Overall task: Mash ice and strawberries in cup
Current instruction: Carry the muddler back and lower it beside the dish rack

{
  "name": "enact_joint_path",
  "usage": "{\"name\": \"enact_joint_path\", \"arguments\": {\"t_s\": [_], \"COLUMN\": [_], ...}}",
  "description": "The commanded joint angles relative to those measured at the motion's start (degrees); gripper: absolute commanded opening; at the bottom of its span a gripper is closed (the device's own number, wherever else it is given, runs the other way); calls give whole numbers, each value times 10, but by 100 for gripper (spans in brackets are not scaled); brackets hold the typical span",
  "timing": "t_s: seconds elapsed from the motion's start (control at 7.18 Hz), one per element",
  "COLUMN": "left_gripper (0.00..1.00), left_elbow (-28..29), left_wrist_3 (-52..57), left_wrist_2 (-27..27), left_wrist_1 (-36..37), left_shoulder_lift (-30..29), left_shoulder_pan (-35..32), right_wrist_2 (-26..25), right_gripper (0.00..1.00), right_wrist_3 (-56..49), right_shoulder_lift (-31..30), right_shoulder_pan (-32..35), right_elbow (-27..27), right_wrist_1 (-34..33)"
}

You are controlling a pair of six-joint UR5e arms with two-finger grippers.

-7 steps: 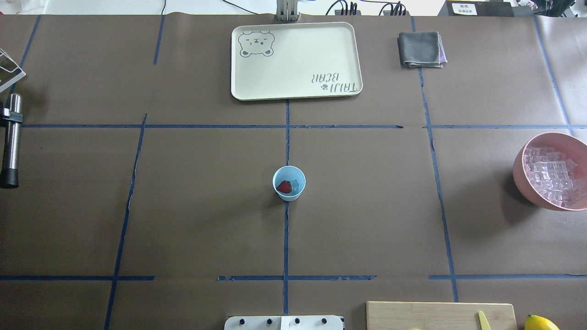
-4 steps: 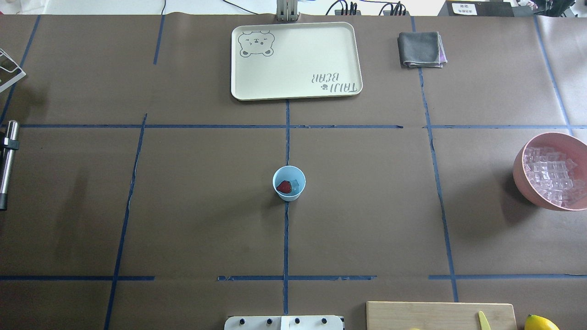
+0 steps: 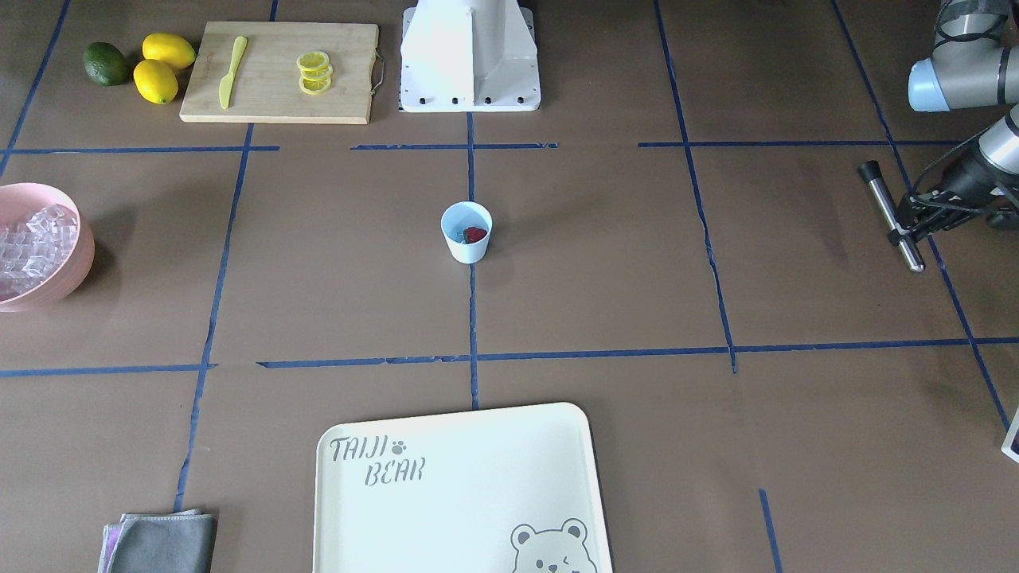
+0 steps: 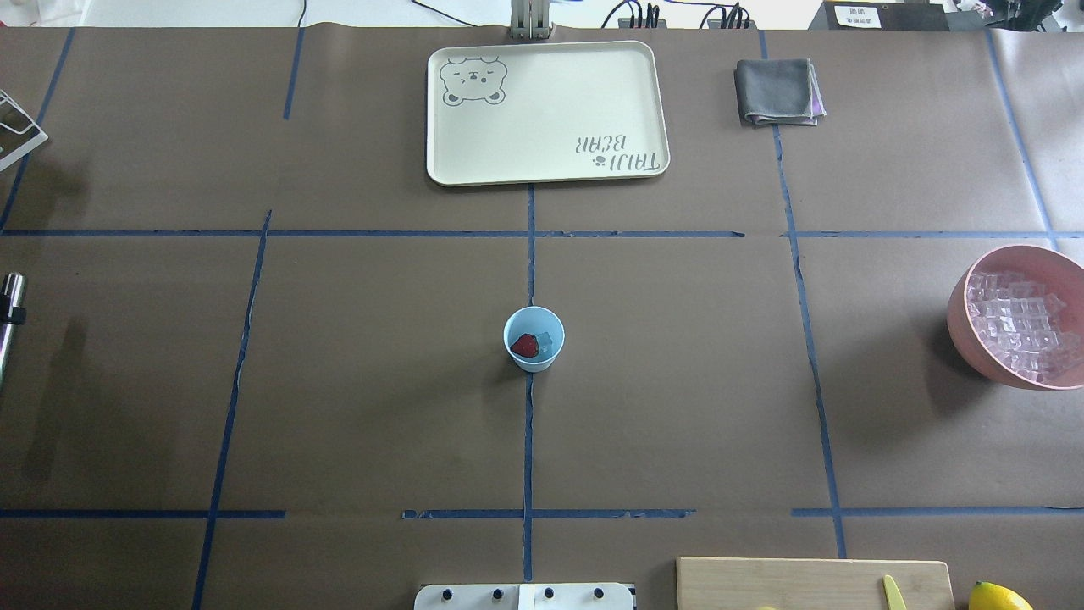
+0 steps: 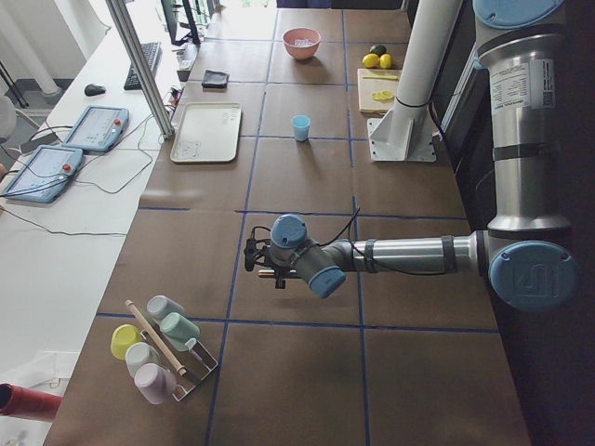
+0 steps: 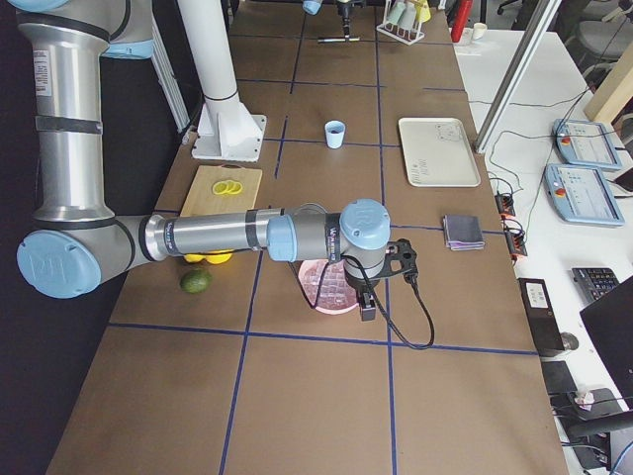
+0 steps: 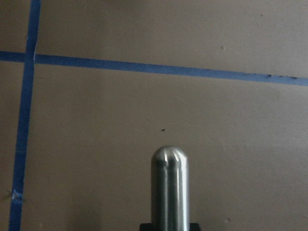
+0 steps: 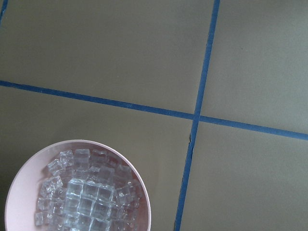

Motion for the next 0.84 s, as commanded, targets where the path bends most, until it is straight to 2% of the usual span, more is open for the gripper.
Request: {"name": "enact_joint_path", "arguments": {"t_s": [0.0,0.28,0.7], "left_gripper": [0,0,2], "left_elbow": [8,21,26], "left_wrist_3": [57,99,101], "left_wrist_2": [24,31,31], "left_wrist_1": [19,30,29], "left_shoulder_lift": [1,0,0], "left_shoulder_pan": [18,13,11], "right_wrist_2": [-1,-1,-1], "right_gripper": [100,100,99], "right_wrist_3": [-1,0,-1], "right_shoulder_lift": [1,1,2], "right_shoulder_pan": [0,0,1], "right_elbow": [0,1,2], "right_wrist_1": [0,0,0]}}
